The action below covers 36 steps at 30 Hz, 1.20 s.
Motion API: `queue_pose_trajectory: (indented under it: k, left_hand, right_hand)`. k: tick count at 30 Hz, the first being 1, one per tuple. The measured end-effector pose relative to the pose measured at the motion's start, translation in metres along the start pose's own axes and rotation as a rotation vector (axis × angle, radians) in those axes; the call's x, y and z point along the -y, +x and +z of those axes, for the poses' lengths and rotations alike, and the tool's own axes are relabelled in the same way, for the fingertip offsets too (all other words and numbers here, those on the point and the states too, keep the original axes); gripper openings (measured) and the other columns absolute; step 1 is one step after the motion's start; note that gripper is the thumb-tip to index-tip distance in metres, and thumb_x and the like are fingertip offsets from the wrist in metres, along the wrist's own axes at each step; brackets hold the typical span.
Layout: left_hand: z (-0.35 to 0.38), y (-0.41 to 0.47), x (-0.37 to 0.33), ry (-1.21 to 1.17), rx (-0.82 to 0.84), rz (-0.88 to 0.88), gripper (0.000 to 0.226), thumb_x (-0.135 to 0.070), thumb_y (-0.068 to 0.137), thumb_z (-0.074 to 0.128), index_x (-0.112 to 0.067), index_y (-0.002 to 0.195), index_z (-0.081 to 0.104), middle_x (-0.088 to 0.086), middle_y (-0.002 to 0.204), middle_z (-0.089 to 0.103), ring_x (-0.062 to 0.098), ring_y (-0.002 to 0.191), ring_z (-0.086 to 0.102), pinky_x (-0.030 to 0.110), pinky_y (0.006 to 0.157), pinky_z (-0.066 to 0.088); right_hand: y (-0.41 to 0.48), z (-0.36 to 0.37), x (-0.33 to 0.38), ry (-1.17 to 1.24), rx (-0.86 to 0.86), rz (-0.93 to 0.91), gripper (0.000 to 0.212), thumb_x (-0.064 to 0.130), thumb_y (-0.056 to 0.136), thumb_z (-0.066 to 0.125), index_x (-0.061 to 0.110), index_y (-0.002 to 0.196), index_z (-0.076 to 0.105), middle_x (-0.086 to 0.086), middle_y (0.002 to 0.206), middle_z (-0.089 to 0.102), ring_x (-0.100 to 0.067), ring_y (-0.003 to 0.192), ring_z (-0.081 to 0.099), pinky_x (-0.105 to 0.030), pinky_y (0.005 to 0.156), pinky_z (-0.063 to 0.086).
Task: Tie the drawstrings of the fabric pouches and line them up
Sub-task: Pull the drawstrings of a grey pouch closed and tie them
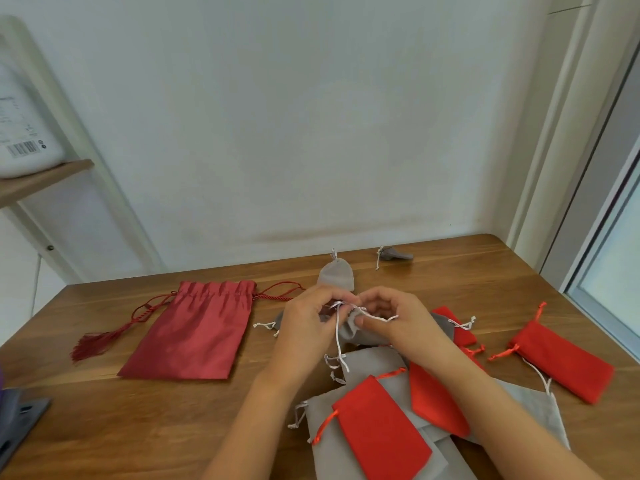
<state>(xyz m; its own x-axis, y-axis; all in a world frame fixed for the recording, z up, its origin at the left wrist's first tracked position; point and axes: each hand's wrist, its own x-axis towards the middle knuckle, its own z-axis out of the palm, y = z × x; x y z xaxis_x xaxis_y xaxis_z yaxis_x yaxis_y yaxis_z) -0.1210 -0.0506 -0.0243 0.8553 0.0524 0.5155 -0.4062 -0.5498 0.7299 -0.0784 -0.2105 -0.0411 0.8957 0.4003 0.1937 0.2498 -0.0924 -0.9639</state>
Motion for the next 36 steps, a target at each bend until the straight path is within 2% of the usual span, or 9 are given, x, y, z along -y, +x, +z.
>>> queue_pose_trajectory:
  k: [5, 10, 11, 14, 20, 25, 28, 32, 36]
  left_hand:
    - [-0.003, 0.000, 0.001, 0.024, -0.113, -0.103, 0.035, -0.002, 0.082, 0.070, -0.036, 0.080, 0.064, -0.010, 0.084, 0.065, 0.009, 0.077, 0.065, 0.035, 0.068, 0.056]
    - [0.000, -0.002, -0.010, -0.262, -0.107, -0.229, 0.025, -0.005, 0.079, 0.075, -0.029, 0.076, 0.071, -0.004, 0.079, 0.071, 0.016, 0.077, 0.069, 0.036, 0.071, 0.057]
    - [0.002, -0.003, -0.013, -0.294, -0.104, -0.232, 0.023, -0.006, 0.078, 0.076, -0.028, 0.076, 0.071, -0.003, 0.079, 0.070, 0.018, 0.076, 0.068, 0.036, 0.070, 0.056]
    - [0.002, -0.002, -0.014, -0.292, -0.122, -0.187, 0.025, -0.004, 0.075, 0.078, -0.028, 0.075, 0.073, -0.005, 0.081, 0.069, 0.014, 0.077, 0.067, 0.032, 0.069, 0.055]
    - [0.001, -0.002, -0.009, -0.355, -0.115, -0.128, 0.013, -0.007, 0.070, 0.080, -0.017, 0.077, 0.077, 0.002, 0.085, 0.072, 0.015, 0.083, 0.069, 0.027, 0.071, 0.055]
    - [0.000, -0.002, -0.012, -0.354, -0.110, -0.147, 0.010, -0.022, 0.069, 0.076, -0.018, 0.078, 0.077, 0.003, 0.084, 0.073, 0.014, 0.079, 0.069, 0.027, 0.071, 0.055]
    - [-0.001, -0.003, -0.014, -0.350, -0.078, -0.177, 0.010, -0.018, 0.075, 0.075, -0.013, 0.084, 0.077, 0.001, 0.084, 0.074, 0.015, 0.081, 0.070, 0.030, 0.073, 0.056]
    - [-0.001, -0.003, -0.015, -0.358, -0.052, -0.217, 0.009, -0.008, 0.083, 0.070, -0.013, 0.085, 0.078, 0.001, 0.085, 0.076, 0.019, 0.087, 0.071, 0.039, 0.081, 0.056]
    - [-0.001, 0.000, -0.018, -0.378, -0.031, -0.210, 0.025, -0.006, 0.082, 0.069, -0.027, 0.072, 0.078, -0.003, 0.081, 0.075, 0.012, 0.083, 0.069, 0.028, 0.078, 0.054]
  right_hand:
    - [-0.002, -0.006, 0.006, 0.049, 0.035, -0.002, 0.017, 0.002, 0.084, 0.069, 0.017, 0.091, 0.073, 0.005, 0.079, 0.071, -0.008, 0.076, 0.062, -0.022, 0.070, 0.047]
    - [-0.003, 0.000, 0.010, 0.118, 0.012, -0.014, 0.017, 0.027, 0.088, 0.062, 0.016, 0.082, 0.073, 0.001, 0.076, 0.071, -0.008, 0.075, 0.064, -0.024, 0.071, 0.048]
    - [-0.003, 0.000, 0.010, 0.152, -0.004, -0.003, 0.011, 0.026, 0.085, 0.065, 0.018, 0.087, 0.071, 0.002, 0.081, 0.072, -0.009, 0.079, 0.066, -0.024, 0.073, 0.050]
    - [-0.002, -0.001, 0.008, 0.262, 0.042, -0.007, 0.030, 0.018, 0.078, 0.069, 0.017, 0.108, 0.066, 0.001, 0.103, 0.073, -0.014, 0.099, 0.069, -0.024, 0.081, 0.054]
    - [-0.004, -0.002, 0.013, 0.280, 0.028, -0.059, 0.046, -0.003, 0.079, 0.069, 0.025, 0.116, 0.064, -0.002, 0.104, 0.073, -0.018, 0.094, 0.070, -0.025, 0.081, 0.055]
    - [-0.006, -0.002, 0.018, 0.226, -0.050, -0.073, 0.023, -0.005, 0.080, 0.070, 0.014, 0.092, 0.074, -0.011, 0.084, 0.075, -0.015, 0.077, 0.069, -0.023, 0.071, 0.055]
    - [-0.006, -0.003, 0.020, 0.200, -0.084, -0.060, 0.028, 0.000, 0.080, 0.070, 0.027, 0.078, 0.078, -0.004, 0.080, 0.076, -0.012, 0.075, 0.070, -0.020, 0.069, 0.055]
    - [-0.005, -0.006, 0.018, 0.152, -0.098, -0.064, 0.020, -0.001, 0.084, 0.068, 0.018, 0.081, 0.075, -0.003, 0.079, 0.075, -0.009, 0.071, 0.068, -0.021, 0.067, 0.054]
    - [-0.004, -0.007, 0.016, 0.065, -0.113, -0.089, 0.020, 0.002, 0.085, 0.068, 0.021, 0.079, 0.072, -0.005, 0.076, 0.072, -0.010, 0.070, 0.062, -0.026, 0.066, 0.051]
